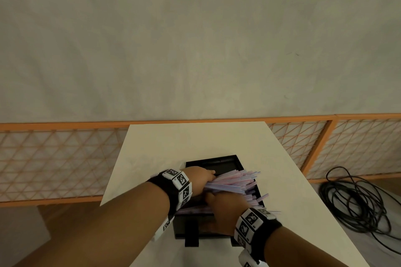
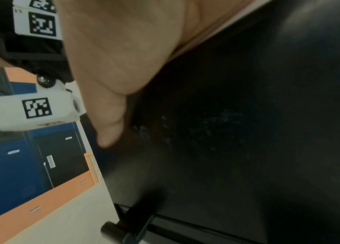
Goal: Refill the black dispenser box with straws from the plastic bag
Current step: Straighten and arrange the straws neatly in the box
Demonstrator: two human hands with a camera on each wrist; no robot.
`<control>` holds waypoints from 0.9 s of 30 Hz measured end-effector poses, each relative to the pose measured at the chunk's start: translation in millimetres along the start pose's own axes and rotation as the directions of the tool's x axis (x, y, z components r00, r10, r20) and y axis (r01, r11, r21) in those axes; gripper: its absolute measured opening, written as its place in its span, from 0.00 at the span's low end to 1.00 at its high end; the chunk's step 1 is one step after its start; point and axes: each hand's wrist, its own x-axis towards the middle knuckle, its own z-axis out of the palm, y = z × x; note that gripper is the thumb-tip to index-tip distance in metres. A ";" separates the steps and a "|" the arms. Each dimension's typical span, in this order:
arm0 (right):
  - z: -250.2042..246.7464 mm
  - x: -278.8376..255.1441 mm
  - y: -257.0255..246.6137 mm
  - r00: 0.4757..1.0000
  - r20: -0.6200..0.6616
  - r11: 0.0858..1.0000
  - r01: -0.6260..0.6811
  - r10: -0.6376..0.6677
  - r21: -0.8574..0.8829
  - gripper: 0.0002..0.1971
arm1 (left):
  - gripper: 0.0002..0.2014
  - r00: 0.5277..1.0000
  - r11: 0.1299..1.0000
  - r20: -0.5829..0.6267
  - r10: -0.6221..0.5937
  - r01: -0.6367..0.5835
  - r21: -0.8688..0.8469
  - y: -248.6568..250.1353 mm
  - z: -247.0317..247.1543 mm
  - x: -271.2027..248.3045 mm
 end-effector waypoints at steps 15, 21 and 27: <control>5.6 8.9 4.8 0.983 0.013 0.976 0.182 -0.182 -0.119 0.17 | 0.27 1.000 1.000 0.028 -0.003 0.002 0.020 7.5 -5.7 -5.3; -15.1 -8.5 -10.3 0.995 -0.008 0.992 0.098 -0.099 -0.081 0.20 | 0.41 0.996 0.999 0.084 -0.026 0.022 0.047 6.4 -6.2 -8.1; -21.4 -12.6 -22.9 0.979 0.204 0.994 0.009 0.013 -0.105 0.22 | 0.44 0.998 0.984 0.051 -0.043 0.033 0.175 4.4 9.0 -1.1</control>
